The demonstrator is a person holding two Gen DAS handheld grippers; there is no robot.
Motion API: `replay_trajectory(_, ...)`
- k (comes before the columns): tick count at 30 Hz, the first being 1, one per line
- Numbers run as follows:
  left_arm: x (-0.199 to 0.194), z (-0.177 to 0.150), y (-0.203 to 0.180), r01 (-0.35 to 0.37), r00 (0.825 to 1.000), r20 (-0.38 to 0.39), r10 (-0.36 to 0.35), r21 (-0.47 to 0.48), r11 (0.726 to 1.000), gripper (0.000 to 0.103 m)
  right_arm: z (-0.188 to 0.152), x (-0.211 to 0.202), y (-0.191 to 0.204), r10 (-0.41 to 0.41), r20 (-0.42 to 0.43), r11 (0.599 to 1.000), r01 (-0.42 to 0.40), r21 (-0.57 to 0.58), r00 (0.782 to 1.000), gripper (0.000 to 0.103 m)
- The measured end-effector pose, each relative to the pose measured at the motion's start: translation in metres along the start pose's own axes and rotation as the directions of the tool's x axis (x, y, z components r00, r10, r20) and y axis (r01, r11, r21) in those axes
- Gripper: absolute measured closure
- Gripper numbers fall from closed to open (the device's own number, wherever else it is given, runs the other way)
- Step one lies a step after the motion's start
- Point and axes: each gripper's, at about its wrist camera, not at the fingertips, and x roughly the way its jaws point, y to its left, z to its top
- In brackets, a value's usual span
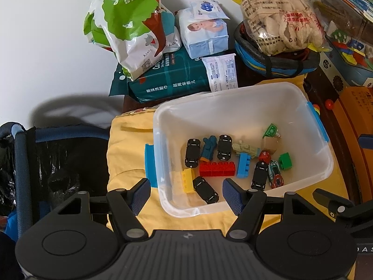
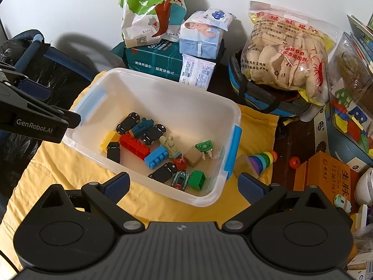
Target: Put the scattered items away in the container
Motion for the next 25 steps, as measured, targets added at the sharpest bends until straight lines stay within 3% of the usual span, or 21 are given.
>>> replay_trajectory(25,0.0001,-0.004,-0.0007,-0.01,1.0,0.012,0.01,-0.013,1.0,0.032,-0.005,0.0032,0.0018,0.004,-0.009,1.0,-0.004,-0.005,1.0,0.002)
